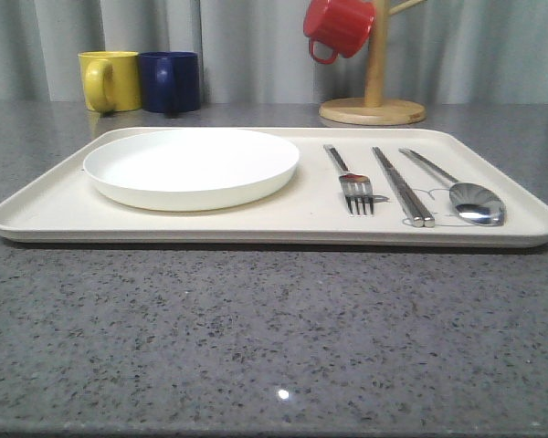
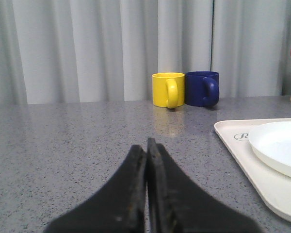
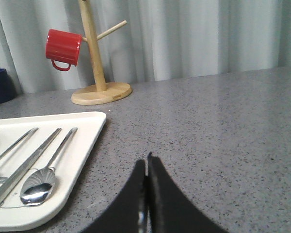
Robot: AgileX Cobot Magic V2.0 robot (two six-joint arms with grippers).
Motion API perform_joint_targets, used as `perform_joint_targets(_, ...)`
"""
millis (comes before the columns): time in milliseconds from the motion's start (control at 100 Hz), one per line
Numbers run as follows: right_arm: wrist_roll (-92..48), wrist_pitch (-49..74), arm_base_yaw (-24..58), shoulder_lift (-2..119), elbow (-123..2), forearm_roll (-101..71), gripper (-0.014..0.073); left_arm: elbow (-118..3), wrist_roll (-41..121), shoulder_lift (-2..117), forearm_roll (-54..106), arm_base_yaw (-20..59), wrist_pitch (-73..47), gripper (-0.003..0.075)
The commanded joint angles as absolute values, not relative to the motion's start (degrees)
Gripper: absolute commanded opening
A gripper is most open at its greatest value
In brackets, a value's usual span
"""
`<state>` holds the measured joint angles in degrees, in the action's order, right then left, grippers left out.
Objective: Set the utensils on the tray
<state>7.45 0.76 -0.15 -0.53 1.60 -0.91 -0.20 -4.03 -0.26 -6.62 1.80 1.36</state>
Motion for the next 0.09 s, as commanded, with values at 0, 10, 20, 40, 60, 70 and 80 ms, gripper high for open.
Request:
perform_joint_targets(0, 6.86, -3.54, -0.51, -1.9, 0.53, -0.68, -0.0068, 2.16, -4.46, -2.22, -6.65, 1.63, 6.03, -0.0018)
perform_joint_targets(10, 6.86, -3.54, -0.51, -1.9, 0.53, -0.68, -0.0068, 2.16, -4.46, -2.22, -6.65, 1.63, 6.03, -0.0018)
perform_joint_targets(20, 6.86, -3.54, -0.51, -1.9, 0.53, -0.68, -0.0068, 2.16, -4.46, -2.22, -6.65, 1.63, 6.03, -0.0018)
perform_joint_targets(40, 6.86, -3.54, -0.51, -1.9, 0.53, -0.68, -0.0068, 2.16, -4.46, -2.22, -6.65, 1.63, 6.03, -0.0018)
perform_joint_targets(60, 6.86, -3.54, -0.51, -1.9, 0.53, -0.68, -0.0068, 2.16, -4.46, -2.22, -6.65, 1.63, 6.03, -0.0018)
perform_joint_targets(70, 6.86, -3.54, -0.51, -1.9, 0.53, -0.68, -0.0068, 2.16, -4.46, -2.22, -6.65, 1.63, 6.03, -0.0018)
perform_joint_targets(80, 6.86, -3.54, -0.51, -1.9, 0.53, -0.68, -0.0068, 2.16, -4.46, -2.22, -6.65, 1.63, 6.03, -0.0018)
